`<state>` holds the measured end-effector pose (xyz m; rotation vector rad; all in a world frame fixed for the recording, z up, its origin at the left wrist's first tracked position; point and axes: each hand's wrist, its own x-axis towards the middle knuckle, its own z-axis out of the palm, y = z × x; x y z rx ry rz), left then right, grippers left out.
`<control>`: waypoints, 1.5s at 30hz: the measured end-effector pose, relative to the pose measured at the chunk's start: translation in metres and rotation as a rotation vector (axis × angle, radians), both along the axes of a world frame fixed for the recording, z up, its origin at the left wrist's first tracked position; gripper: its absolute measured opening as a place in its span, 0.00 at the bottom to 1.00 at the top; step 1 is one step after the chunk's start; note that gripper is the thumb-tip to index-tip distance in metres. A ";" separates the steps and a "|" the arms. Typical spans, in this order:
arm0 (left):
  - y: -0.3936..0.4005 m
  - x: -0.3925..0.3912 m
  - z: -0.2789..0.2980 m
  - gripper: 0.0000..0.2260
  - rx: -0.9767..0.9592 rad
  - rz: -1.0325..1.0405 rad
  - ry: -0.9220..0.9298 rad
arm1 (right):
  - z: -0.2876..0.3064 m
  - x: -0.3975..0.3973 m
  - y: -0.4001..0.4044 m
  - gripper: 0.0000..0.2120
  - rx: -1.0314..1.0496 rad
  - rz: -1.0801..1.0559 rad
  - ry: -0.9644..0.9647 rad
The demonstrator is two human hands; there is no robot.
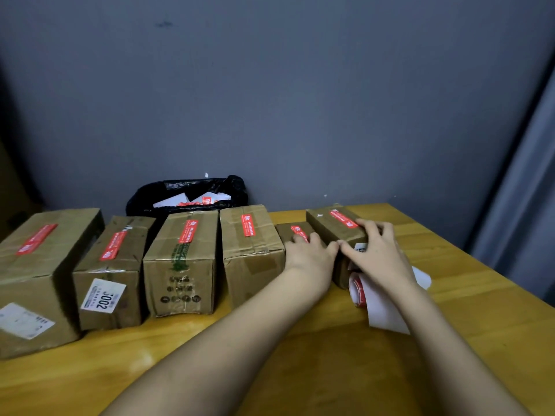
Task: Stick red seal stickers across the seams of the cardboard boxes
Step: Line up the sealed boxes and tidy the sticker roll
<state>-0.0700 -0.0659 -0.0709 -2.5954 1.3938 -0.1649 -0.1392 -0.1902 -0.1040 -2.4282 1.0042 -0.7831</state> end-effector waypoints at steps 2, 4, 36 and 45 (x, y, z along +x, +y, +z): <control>0.004 -0.002 0.004 0.25 0.015 0.020 -0.063 | 0.001 -0.002 0.004 0.33 -0.011 0.033 0.016; 0.004 -0.003 0.007 0.22 0.021 0.022 -0.135 | 0.000 -0.003 0.008 0.34 -0.021 0.056 0.022; -0.037 -0.050 -0.076 0.10 -0.875 0.185 1.198 | -0.045 -0.102 -0.037 0.26 0.451 0.393 0.033; -0.042 -0.062 -0.050 0.11 -1.193 0.169 1.549 | -0.052 -0.116 -0.031 0.33 0.470 0.335 -0.291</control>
